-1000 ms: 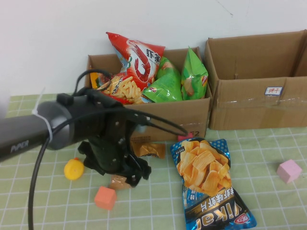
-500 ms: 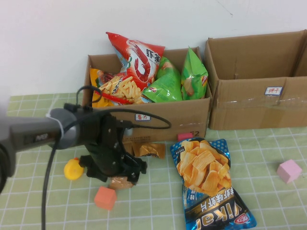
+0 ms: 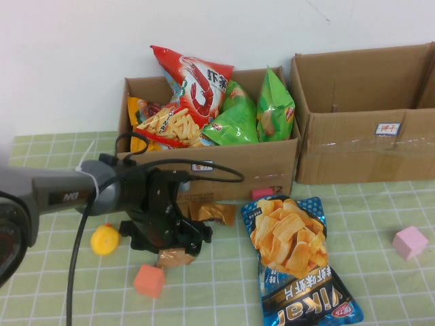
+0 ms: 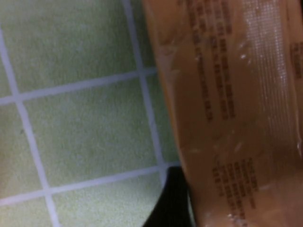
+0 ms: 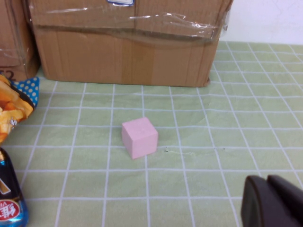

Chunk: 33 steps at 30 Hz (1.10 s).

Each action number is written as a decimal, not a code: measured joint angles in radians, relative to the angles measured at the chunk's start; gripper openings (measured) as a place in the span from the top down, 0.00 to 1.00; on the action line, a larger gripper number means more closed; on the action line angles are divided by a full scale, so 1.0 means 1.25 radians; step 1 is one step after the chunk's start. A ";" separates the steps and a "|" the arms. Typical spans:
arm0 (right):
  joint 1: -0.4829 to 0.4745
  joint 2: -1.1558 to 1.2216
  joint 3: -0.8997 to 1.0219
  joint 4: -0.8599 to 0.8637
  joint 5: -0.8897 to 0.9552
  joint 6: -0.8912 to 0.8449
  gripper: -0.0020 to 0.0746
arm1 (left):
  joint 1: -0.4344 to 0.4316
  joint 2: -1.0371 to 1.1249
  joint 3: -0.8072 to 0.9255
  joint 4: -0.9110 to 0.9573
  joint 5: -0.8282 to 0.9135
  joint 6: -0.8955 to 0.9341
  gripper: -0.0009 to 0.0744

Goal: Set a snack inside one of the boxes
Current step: Pick up the biscuit, then place the biscuit in the biscuit box

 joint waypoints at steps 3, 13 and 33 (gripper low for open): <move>0.000 0.000 0.000 0.000 0.000 0.000 0.98 | 0.000 0.003 -0.002 0.005 0.005 0.000 0.27; 0.000 0.000 0.000 0.000 0.000 0.000 0.98 | -0.003 0.003 -0.008 0.017 0.055 0.035 0.41; 0.000 0.000 0.000 0.000 0.000 0.000 0.98 | -0.269 -0.308 -0.002 0.132 0.024 0.159 0.42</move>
